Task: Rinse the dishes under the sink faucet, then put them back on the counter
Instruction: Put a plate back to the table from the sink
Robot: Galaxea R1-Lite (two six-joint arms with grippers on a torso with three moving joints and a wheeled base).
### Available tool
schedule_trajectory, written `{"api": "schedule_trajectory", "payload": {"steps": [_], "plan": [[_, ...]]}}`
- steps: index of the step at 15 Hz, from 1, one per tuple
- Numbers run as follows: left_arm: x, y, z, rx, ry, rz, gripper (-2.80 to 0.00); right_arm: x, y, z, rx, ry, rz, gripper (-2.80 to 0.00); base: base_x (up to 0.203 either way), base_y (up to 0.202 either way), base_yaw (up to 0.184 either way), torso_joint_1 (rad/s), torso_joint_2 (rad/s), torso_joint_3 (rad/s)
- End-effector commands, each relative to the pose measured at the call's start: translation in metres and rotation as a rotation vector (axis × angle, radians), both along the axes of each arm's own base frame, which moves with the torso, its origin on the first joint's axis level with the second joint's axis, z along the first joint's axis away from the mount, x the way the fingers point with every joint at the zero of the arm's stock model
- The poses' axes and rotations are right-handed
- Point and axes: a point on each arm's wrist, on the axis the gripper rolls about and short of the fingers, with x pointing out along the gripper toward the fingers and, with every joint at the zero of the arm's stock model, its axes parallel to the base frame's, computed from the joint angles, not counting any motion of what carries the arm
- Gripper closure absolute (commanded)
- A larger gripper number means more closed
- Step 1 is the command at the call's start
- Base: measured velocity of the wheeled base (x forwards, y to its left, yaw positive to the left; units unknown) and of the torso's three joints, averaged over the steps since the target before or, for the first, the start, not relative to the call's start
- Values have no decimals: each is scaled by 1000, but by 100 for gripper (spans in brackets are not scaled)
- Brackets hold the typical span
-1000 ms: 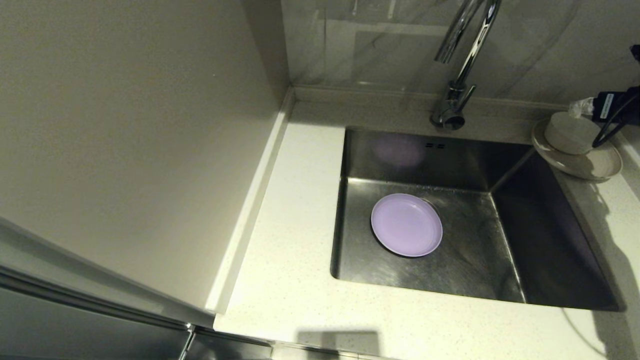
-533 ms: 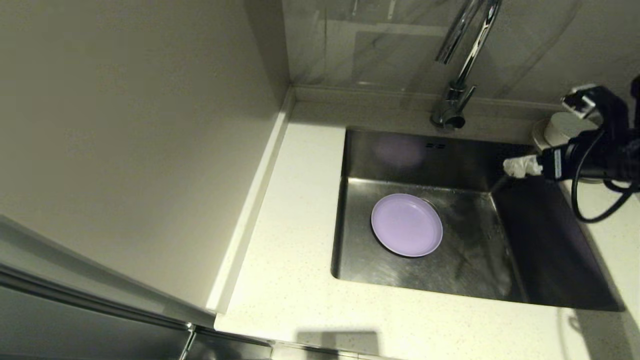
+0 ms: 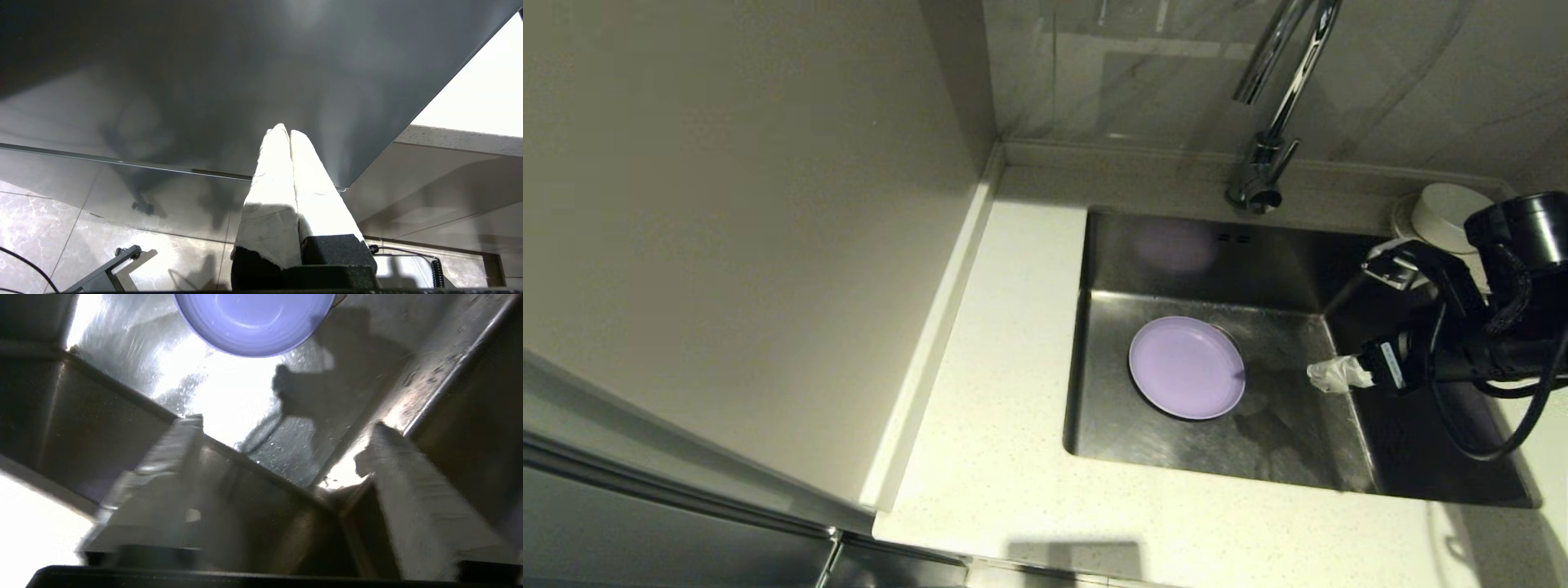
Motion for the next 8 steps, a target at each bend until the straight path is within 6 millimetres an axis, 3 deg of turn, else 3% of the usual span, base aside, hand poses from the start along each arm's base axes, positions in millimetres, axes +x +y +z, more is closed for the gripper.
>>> {"api": "schedule_trajectory", "payload": {"steps": [1, 8], "plan": [[0, 0, 0, -1, -3, 1, 0, 11, 4, -13, 4, 46, 11, 0, 0, 0, 0, 0, 0, 0], [0, 0, 0, 1, -3, 1, 0, 51, 7, -44, 9, 82, 18, 0, 0, 0, 0, 0, 0, 0]]}}
